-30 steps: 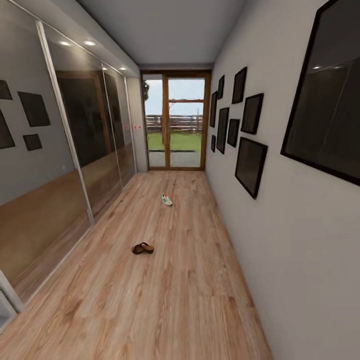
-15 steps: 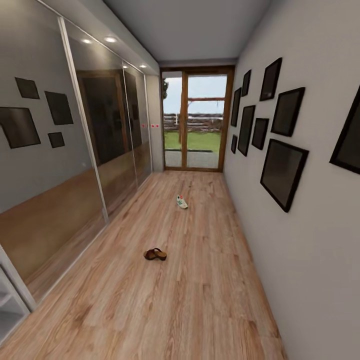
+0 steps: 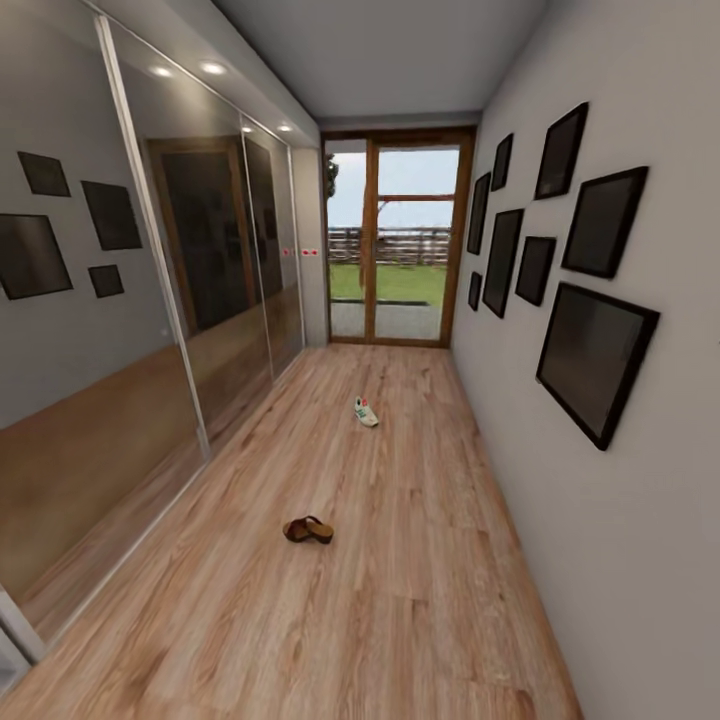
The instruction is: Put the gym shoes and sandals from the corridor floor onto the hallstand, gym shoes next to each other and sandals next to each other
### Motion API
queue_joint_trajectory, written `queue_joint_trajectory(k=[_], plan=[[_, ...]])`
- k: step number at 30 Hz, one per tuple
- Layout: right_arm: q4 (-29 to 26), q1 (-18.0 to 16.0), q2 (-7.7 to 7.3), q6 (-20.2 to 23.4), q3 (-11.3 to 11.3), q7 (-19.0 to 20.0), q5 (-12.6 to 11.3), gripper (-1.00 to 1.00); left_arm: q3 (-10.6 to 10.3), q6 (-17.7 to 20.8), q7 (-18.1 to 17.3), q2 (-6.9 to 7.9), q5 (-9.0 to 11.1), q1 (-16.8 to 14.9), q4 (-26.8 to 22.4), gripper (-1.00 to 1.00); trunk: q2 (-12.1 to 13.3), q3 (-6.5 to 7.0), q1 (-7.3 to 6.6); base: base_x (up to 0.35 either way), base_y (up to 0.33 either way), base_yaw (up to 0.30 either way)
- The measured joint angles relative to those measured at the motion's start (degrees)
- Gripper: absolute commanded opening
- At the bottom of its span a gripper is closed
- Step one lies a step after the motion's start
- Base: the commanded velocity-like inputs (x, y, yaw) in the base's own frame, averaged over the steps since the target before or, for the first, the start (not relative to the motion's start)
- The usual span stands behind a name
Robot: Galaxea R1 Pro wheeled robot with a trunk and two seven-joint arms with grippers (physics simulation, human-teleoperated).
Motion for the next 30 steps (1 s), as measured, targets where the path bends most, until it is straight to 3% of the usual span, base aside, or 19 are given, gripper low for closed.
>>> queue_joint_trajectory(k=[11, 19, 30], plan=[[0.00, 0.00, 0.00, 0.00, 0.00, 0.00, 0.00, 1.00, 0.00, 0.00, 0.00, 0.00, 0.00, 0.00, 0.00, 1.00, 0.00, 0.00, 0.00, 0.341, 0.000, 0.001], [-0.06, -0.01, 0.08, 0.00, 0.01, 0.00, -0.05, 1.00, 0.00, 0.00, 0.00, 0.01, 0.00, 0.01, -0.01, 1.00, 0.00, -0.03, 0.00, 0.341, 0.000, 0.180], [-0.18, 0.00, 0.01, 0.08, -0.10, 0.22, -0.01, 1.00, 0.00, 0.00, 0.00, 0.00, 0.00, 0.00, 0.00, 1.00, 0.00, -0.04, 0.00, 0.341, 0.000, 0.010]])
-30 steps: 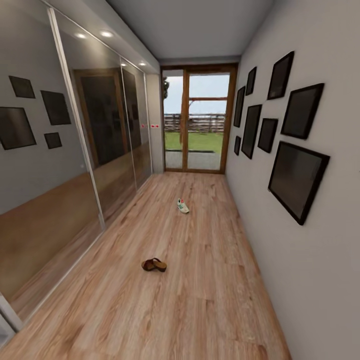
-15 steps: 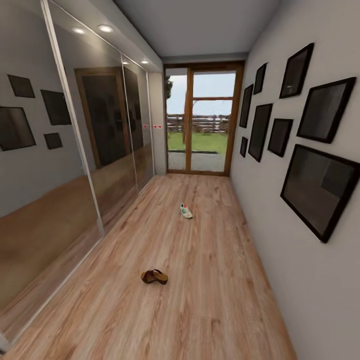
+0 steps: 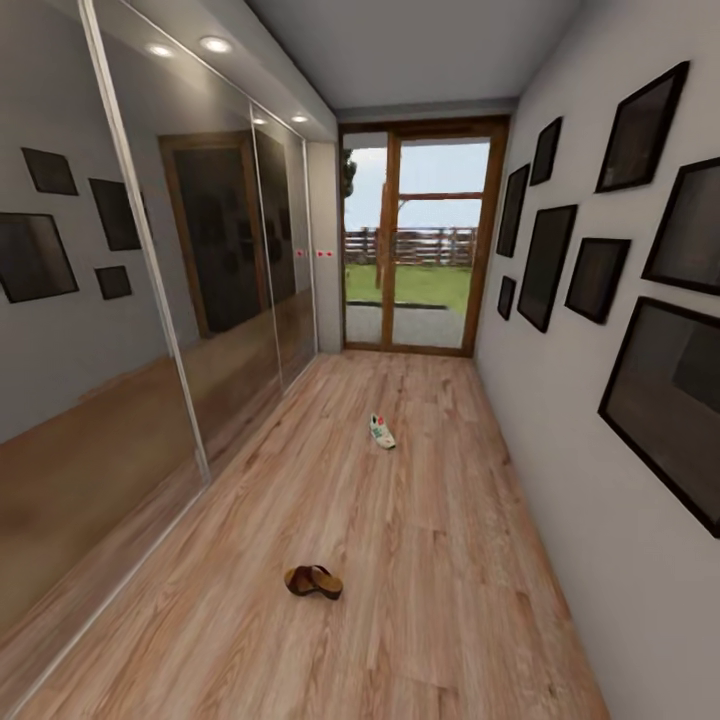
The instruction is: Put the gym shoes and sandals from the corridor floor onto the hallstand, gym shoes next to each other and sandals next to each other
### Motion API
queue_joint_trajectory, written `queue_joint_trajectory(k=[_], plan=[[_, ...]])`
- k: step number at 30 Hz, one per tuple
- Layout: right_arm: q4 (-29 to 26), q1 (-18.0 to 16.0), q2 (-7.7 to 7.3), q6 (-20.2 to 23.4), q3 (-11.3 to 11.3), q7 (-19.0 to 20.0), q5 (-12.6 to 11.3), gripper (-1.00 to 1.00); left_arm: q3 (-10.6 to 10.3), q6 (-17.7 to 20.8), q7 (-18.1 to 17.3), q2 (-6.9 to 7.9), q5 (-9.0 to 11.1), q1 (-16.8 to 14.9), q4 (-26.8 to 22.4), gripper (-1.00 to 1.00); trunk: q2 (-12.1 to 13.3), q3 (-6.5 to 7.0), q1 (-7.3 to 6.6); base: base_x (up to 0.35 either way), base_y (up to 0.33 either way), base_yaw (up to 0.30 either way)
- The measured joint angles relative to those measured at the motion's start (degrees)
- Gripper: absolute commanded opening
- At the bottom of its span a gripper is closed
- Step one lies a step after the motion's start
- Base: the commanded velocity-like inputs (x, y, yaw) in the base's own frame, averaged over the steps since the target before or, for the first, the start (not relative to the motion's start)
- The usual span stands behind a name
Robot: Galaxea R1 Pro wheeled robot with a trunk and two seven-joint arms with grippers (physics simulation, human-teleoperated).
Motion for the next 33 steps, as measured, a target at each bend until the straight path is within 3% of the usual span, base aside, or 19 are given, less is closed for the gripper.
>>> queue_joint_trajectory(k=[13, 33], plan=[[-0.35, 0.00, 0.01, 0.01, 0.07, -0.14, -0.07, 1.00, -0.01, 0.00, 0.00, 0.01, 0.00, 0.00, 0.00, 1.00, 0.00, -0.07, 0.01, 0.329, -0.057, 0.018], [-0.19, -0.01, 0.07, 0.06, 0.11, -0.14, -0.07, 1.00, 0.06, 0.02, 0.20, -0.04, 0.03, -0.02, -0.10, 1.00, 0.00, -1.38, 0.02, 0.247, -0.116, 0.159]])
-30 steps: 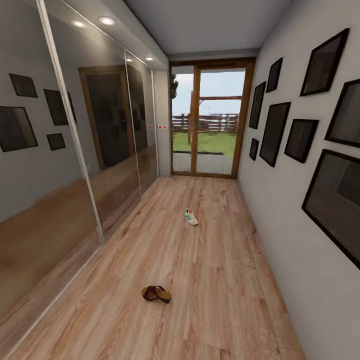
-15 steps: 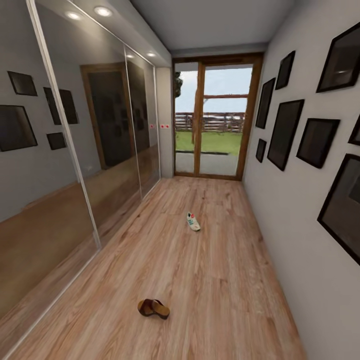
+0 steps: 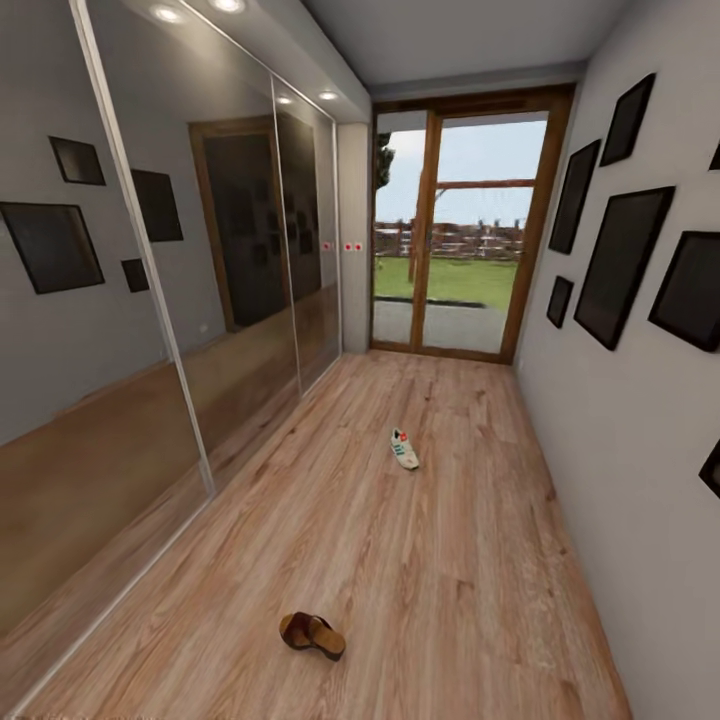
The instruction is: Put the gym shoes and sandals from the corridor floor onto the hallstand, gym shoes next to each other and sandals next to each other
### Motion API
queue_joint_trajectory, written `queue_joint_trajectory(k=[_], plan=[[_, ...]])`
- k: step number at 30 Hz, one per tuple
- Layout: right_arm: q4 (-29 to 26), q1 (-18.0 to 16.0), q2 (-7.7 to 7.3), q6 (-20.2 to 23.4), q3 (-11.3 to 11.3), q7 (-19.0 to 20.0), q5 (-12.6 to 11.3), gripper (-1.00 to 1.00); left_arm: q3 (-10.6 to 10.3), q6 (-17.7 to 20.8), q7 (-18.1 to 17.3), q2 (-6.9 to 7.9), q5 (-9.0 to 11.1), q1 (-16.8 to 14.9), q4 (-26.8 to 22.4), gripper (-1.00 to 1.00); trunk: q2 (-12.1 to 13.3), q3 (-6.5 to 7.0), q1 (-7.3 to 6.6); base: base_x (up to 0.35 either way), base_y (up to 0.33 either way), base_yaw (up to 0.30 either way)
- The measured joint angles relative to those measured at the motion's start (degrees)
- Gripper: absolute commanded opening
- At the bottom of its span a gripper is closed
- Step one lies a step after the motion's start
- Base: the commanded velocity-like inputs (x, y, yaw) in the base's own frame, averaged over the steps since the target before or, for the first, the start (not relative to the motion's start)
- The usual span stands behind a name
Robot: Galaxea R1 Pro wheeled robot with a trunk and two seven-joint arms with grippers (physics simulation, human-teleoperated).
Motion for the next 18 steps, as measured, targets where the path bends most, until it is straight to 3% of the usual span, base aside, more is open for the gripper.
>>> queue_joint_trajectory(k=[18], plan=[[-0.15, 0.00, 0.10, 0.03, 0.08, 0.04, 0.00, 1.00, -0.02, -0.01, 0.32, -0.18, -0.06, -0.02, 0.00, 1.00, 0.00, -1.49, 0.01, 0.008, -0.001, 0.114]])
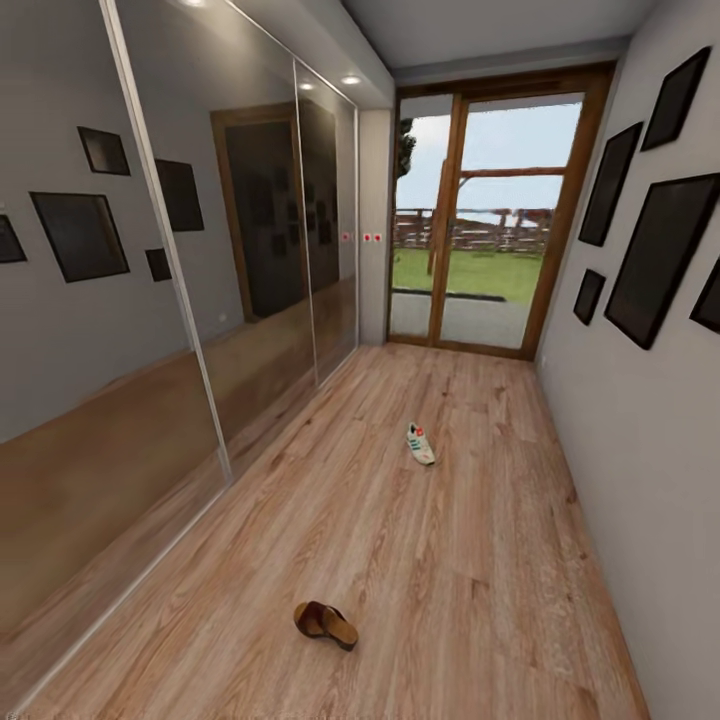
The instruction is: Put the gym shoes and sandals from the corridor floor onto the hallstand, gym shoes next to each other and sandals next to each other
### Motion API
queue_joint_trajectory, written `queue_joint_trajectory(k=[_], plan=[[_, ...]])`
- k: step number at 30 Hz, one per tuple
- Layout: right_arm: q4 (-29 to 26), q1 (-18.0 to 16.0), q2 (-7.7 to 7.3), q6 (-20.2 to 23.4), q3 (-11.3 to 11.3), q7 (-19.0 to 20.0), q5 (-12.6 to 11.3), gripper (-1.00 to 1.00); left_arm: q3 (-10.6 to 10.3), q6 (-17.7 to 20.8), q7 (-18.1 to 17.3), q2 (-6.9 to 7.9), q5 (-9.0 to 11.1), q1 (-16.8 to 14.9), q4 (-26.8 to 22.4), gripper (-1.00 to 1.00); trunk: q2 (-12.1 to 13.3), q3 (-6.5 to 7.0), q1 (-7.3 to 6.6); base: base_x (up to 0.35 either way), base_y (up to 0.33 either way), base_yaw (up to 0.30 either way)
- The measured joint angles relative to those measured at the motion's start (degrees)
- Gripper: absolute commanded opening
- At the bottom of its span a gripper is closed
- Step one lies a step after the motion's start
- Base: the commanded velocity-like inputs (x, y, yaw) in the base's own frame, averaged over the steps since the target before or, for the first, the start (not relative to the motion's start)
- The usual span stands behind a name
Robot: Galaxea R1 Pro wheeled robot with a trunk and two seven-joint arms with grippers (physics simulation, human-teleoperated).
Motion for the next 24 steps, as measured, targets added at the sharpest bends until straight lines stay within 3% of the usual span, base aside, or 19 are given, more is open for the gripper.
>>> queue_joint_trajectory(k=[8, 24], plan=[[-0.36, 0.00, 0.00, 0.00, 0.00, 0.05, -0.11, 1.00, 0.01, 0.00, 0.19, -0.05, 0.02, -0.02, 0.01, 1.00, 0.00, -0.70, 0.00, 0.000, 0.000, 0.048], [-0.54, 0.01, 0.00, 0.00, 0.00, 0.02, -0.06, 1.00, 0.01, -0.02, 0.28, -0.03, 0.03, -0.02, 0.08, 1.00, 0.00, -2.05, 0.00, 0.000, 0.000, -0.147]])
